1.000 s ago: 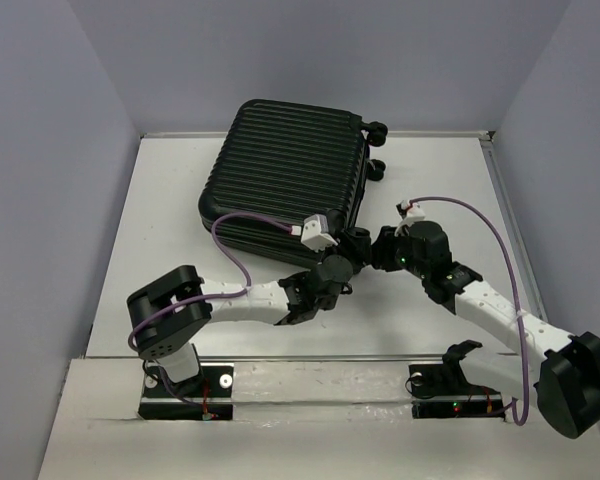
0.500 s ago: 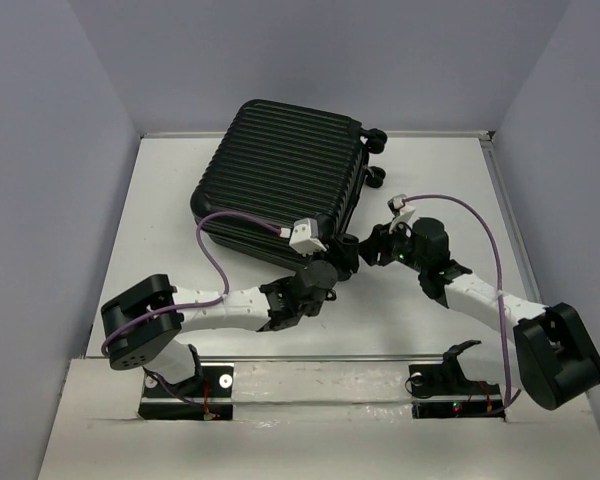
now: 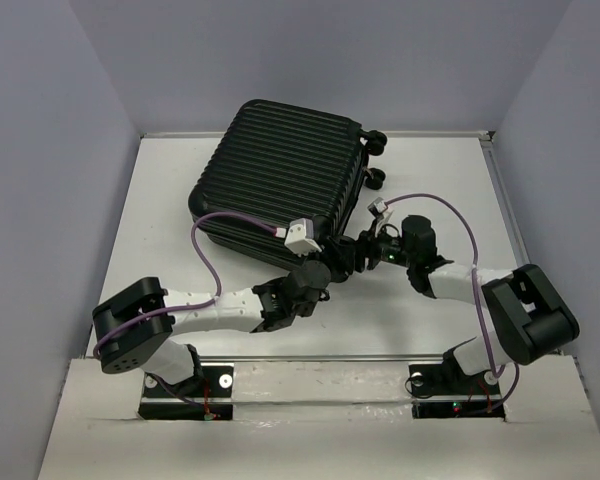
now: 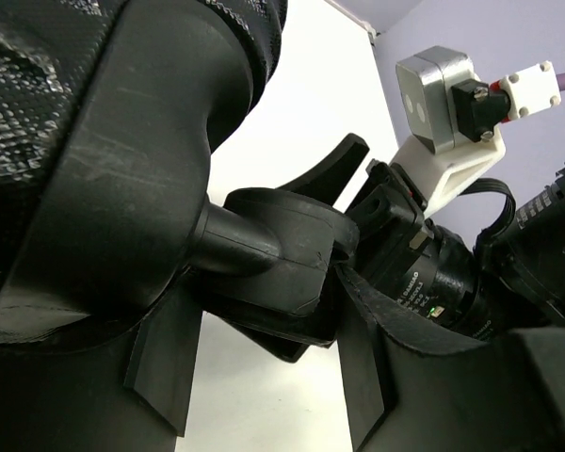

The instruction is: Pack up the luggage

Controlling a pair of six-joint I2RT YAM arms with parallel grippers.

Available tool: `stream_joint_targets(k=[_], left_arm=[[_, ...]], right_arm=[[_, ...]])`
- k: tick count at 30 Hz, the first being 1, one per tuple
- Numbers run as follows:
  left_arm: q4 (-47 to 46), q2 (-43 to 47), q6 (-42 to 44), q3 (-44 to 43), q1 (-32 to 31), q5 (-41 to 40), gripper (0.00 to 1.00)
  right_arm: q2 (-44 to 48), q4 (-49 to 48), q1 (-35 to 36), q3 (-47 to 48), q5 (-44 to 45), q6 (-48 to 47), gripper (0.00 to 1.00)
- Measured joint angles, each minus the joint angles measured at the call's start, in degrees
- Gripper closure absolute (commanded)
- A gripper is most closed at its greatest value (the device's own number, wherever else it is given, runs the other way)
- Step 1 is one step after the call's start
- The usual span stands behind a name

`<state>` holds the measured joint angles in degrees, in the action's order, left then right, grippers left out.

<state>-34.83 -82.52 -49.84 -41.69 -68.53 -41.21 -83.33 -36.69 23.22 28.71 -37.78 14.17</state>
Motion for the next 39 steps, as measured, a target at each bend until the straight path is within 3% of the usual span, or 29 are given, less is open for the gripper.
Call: stream_joint_targets(k=[11, 18, 20, 24, 34, 39], left_arm=[[0.13, 1.36, -0.04, 1.09, 0.13, 0.09, 0.94], [0.02, 1.77, -0.28, 1.62, 0.63, -0.57, 0.94], [0.02, 1.77, -0.39, 1.62, 0.66, -0.55, 0.94], [-0.02, 2.01, -0.61, 1.86, 0.83, -0.68, 0.94], [-0.02, 2.84, -0.63, 2.62, 1.22, -0.11, 0.94], [-0.35, 2.75, -3.34, 2.38, 5.22, 9.40, 0.94]], right_arm=[[-4.92, -2.49, -0.20, 3.96, -2.12, 0.15, 0.48], [-7.93, -4.28, -0.33, 6.14, -5.03, 0.68, 0.65], [-8.13, -5.35, -0.33, 6.14, -5.66, 1.36, 0.81], [-9.25, -8.50, -0.35, 6.12, -6.16, 3.21, 0.93], [-10.38, -17.77, 0.04, 2.86, -5.25, 9.86, 0.93], [-5.18, -25.75, 4.98, -6.43, 1.70, 13.16, 0.93]])
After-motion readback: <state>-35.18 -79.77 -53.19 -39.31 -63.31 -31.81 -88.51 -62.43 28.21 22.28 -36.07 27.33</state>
